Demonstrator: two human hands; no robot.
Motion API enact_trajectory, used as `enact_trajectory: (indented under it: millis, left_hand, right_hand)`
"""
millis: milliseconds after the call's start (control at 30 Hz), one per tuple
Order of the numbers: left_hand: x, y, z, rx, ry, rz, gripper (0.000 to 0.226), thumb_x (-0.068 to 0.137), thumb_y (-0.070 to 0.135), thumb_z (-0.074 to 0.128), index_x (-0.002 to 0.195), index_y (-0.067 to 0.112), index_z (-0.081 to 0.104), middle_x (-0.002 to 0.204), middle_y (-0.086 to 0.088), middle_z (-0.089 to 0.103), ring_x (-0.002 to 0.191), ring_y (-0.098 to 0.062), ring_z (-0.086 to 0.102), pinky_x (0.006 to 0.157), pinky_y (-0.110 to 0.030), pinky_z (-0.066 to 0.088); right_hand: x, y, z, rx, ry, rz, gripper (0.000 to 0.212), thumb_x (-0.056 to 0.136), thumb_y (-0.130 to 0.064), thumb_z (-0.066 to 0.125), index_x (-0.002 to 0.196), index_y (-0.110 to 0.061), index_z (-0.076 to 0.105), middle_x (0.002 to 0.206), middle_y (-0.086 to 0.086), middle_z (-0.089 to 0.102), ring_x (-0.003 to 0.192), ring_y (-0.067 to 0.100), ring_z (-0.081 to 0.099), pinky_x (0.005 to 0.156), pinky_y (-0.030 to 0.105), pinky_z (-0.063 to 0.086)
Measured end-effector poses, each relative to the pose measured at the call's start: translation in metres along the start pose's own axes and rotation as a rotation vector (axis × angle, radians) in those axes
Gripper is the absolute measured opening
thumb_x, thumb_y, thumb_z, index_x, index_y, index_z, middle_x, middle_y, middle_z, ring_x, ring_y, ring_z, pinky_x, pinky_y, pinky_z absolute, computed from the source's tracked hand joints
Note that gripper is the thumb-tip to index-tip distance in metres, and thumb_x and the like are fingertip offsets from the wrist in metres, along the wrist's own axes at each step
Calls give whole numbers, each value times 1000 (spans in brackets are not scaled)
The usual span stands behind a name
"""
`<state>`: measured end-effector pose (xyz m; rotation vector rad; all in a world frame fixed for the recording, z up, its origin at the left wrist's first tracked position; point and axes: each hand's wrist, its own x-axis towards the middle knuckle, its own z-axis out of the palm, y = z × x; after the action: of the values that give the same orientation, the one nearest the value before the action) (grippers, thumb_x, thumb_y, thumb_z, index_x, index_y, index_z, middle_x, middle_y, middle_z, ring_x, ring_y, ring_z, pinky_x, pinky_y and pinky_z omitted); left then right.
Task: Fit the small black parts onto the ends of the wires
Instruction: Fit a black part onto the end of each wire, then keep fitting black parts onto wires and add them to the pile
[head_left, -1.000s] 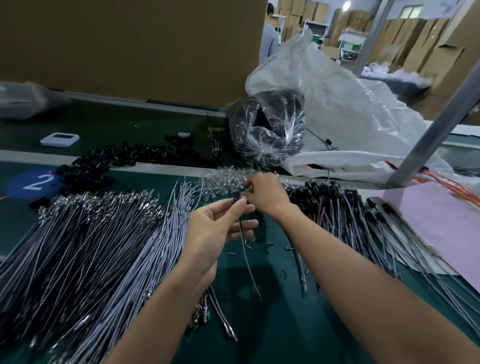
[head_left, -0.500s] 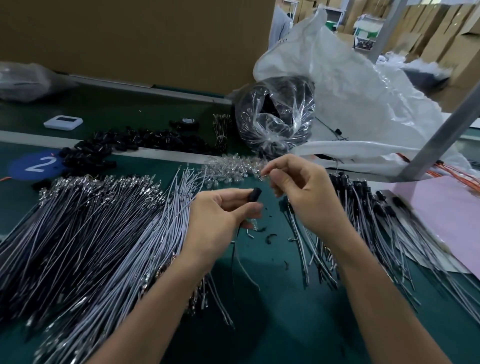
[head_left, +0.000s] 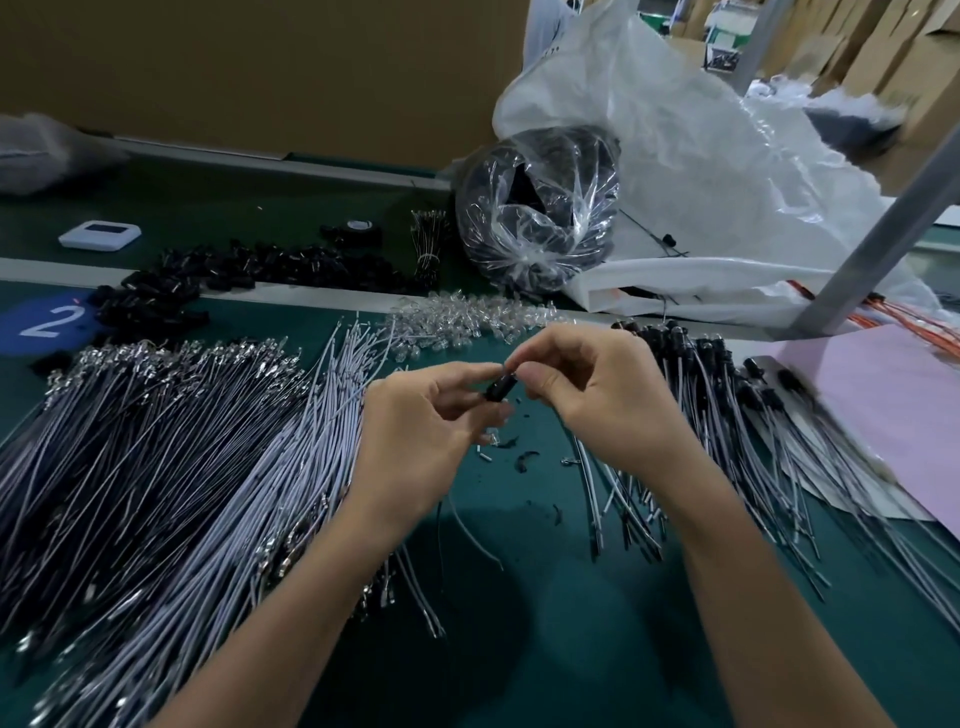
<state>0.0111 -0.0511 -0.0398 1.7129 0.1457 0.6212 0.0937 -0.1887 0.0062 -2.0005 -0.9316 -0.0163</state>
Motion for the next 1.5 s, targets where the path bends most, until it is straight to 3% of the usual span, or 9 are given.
enact_trajectory:
  millis: [100,367,567,933,1100,1233,1367,1433,1500]
  left_hand:
    - [0,1,1,102,-12,51,32,74,-2,81,100,18,77,81,14,75,71,-3,72,68,-22,60]
    - [0,-4,0,135,-64,114,28,73,-6,80,94,12,79,73,18,73,66,4,69,65,-14,55]
    - [1,-11,0,140,-76,107,33,71,-7,78,96,14,79,77,11,76,67,-4,72,64,-31,60]
    - [-1,-8,-1,58,-98,96,32,73,-5,80,87,23,79,77,5,77,66,-17,74,62,-39,61]
    - [1,2,5,-167,-75,10,20,77,11,79,94,19,73,75,2,77,68,-16,75,62,-25,59]
    - [1,7,-2,-307,-115,-80,45,68,34,79,107,17,68,86,-7,77,79,-23,75,67,-31,61]
    - [3,11,-7,-361,40,-109,48,79,52,61,104,12,69,87,-7,77,73,-22,74,61,-26,58]
    - [5,13,-11,-390,185,-132,41,85,51,54,94,15,71,80,-7,76,67,-20,72,59,-24,56]
    - [7,15,-18,-443,325,-144,39,95,46,47,87,17,71,74,-4,75,62,-18,70,57,-23,55]
  right_hand:
    - [1,2,-5,50,-37,59,13,87,-5,71,82,-17,69,69,-1,71,67,16,68,67,30,57]
    - [3,8,-6,146,-117,88,17,85,-1,70,74,-13,69,64,4,70,62,17,65,62,19,53]
    - [0,15,2,227,-133,110,15,84,5,70,74,-7,69,63,6,68,57,11,61,57,18,48]
    - [-2,16,-2,472,-162,133,8,80,3,70,80,-5,72,63,6,69,55,16,58,52,21,48]
    - [-4,9,6,520,-118,54,7,89,-2,63,89,-9,63,67,-5,63,63,7,58,63,19,48]
    - [-3,6,0,654,-86,51,5,89,-13,59,90,-9,58,82,-1,67,76,12,63,73,23,53]
    - [-4,6,-31,980,15,147,16,86,-20,53,90,-8,62,78,4,65,70,12,61,67,21,54]
    - [-7,8,-49,917,110,175,22,84,-28,56,85,-13,72,76,2,61,66,9,55,64,19,51]
    - [-10,9,-70,656,234,197,24,79,-37,62,88,-18,74,74,-4,65,63,4,56,61,13,50]
